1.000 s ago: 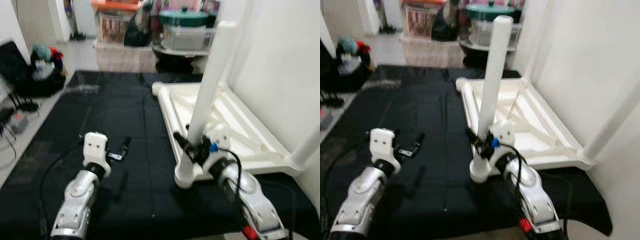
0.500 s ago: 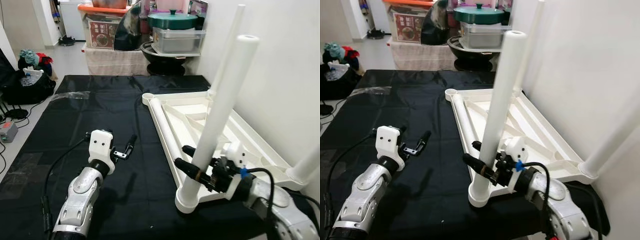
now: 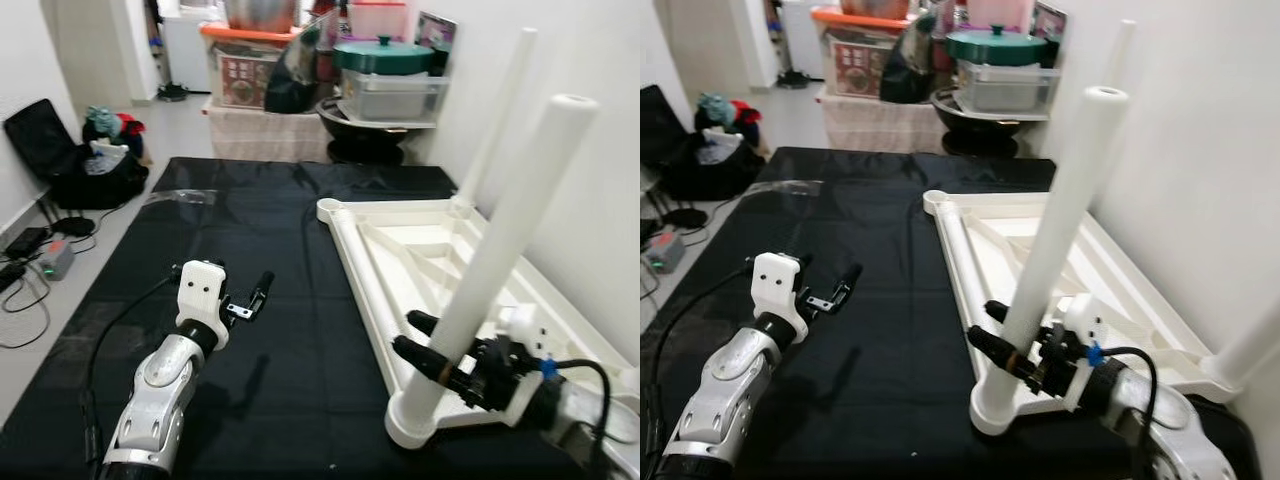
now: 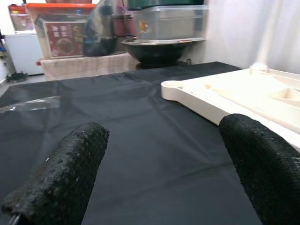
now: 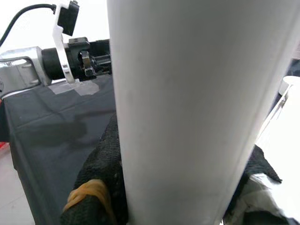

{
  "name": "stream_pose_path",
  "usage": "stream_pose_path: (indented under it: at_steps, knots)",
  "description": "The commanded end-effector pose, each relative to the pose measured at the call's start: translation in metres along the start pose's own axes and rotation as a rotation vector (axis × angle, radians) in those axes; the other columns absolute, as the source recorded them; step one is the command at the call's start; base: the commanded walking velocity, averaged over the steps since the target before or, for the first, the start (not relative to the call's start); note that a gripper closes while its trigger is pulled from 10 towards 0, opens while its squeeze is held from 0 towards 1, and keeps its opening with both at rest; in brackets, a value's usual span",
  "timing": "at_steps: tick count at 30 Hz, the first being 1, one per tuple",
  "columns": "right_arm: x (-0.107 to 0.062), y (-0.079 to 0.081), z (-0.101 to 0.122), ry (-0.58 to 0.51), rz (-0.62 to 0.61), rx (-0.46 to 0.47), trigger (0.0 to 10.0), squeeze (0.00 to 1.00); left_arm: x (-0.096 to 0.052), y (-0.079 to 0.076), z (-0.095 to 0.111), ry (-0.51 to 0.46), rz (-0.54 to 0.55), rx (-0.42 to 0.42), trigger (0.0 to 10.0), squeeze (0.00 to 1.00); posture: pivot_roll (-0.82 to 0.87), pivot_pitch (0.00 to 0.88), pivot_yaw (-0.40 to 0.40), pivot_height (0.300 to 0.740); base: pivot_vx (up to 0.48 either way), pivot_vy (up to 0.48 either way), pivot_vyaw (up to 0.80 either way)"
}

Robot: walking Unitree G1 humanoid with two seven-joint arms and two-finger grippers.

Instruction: Building children table

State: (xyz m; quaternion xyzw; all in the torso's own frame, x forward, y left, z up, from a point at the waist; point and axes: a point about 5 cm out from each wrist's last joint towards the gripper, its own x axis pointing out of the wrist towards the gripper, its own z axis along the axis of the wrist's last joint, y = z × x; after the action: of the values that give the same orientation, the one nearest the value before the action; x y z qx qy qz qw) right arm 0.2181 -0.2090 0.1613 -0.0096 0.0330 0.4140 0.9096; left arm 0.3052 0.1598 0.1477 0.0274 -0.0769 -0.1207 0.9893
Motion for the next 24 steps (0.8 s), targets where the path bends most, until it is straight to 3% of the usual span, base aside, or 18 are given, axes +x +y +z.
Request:
stream_pose_path:
  at_steps: [1,7,11,12,14,15,20,21,23,24]
  knots:
    - [-0.007,0.003,-0.029,0.132,-0.008,0.099,10.0,0.0,0.0,-0.001,-0.004,0.021,-0.011,0.005,10.0,0.0,0.05,0.0,-0.051,0.74,0.0,0.0,0.0]
    - [-0.008,0.02,-0.038,0.142,0.063,0.151,10.0,0.0,-0.002,-0.001,-0.005,0.029,-0.015,0.005,10.0,0.0,0.05,0.0,-0.058,0.74,0.0,0.0,0.0]
    - [-0.002,0.01,-0.036,0.119,-0.001,0.167,10.0,0.0,-0.002,0.0,-0.005,0.03,-0.012,0.001,10.0,0.0,0.05,0.0,-0.06,0.74,0.0,0.0,0.0]
    - [0.0,0.011,-0.035,0.123,0.009,0.171,10.0,0.12,-0.002,0.0,-0.005,0.03,-0.011,0.001,10.0,0.0,0.06,0.0,-0.061,0.74,0.0,0.0,-0.8]
    - [0.004,0.011,-0.033,0.131,0.009,0.151,10.0,0.08,-0.002,0.0,-0.006,0.03,-0.01,0.0,10.0,0.0,0.06,0.0,-0.061,0.74,0.0,0.0,-0.8]
    - [0.005,0.011,-0.03,0.111,0.011,0.146,10.0,0.0,-0.002,0.0,-0.005,0.029,-0.01,0.001,10.0,0.0,0.06,0.0,-0.063,0.74,0.0,0.0,-0.74]
    - [0.009,0.012,-0.025,0.093,0.014,0.111,10.0,0.0,-0.003,-0.001,-0.005,0.029,-0.011,0.002,10.0,0.0,0.06,0.0,-0.065,0.74,0.0,0.0,-0.45]
    - [0.016,0.012,-0.017,0.037,0.007,0.102,10.0,0.42,-0.003,-0.001,-0.006,0.03,-0.011,0.003,10.0,0.0,0.06,0.0,-0.07,0.74,0.0,0.0,0.0]
    - [0.018,0.012,-0.014,0.014,0.01,0.105,10.0,0.42,-0.003,-0.002,-0.006,0.031,-0.011,0.004,10.0,0.0,0.06,0.0,-0.07,0.74,0.0,0.0,0.0]
    - [0.02,0.013,-0.012,-0.003,0.014,0.111,10.0,1.0,-0.003,-0.002,-0.006,0.031,-0.01,0.004,10.0,0.0,0.06,0.0,-0.073,0.74,0.0,0.0,0.0]
